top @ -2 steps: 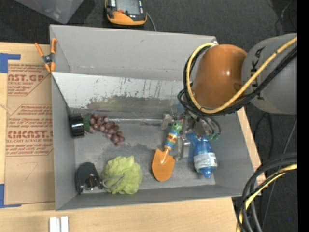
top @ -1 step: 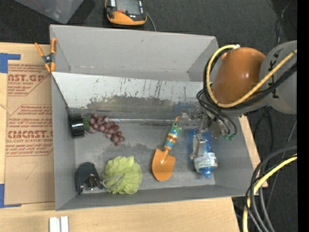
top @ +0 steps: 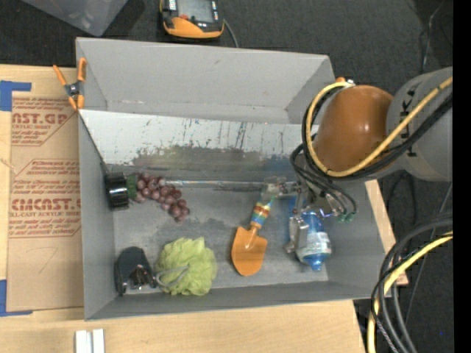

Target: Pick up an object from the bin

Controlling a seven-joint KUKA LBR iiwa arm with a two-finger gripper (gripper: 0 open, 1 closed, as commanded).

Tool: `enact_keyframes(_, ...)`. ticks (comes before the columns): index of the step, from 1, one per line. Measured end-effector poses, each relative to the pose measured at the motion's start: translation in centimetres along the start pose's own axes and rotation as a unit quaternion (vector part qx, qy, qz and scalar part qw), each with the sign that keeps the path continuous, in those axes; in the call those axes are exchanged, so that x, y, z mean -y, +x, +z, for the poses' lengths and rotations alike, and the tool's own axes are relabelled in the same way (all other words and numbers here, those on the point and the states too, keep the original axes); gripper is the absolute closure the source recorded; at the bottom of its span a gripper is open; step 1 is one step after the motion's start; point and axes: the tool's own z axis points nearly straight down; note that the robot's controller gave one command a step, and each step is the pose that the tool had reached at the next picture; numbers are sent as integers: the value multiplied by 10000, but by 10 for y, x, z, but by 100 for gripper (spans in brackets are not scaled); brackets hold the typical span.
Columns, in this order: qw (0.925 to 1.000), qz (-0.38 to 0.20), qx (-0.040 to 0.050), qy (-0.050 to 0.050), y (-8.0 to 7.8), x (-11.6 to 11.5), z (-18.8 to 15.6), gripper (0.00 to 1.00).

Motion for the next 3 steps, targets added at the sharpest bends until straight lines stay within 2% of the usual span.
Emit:
enact_keyframes(1, 9988, 484, 36, 3, -22, 8, 13, 0)
enact_keyframes(2, 9988, -486, 7, -3, -3, 10, 34, 0)
enact_keyframes(3, 9977, 671, 54, -2, -8, 13, 70, 0)
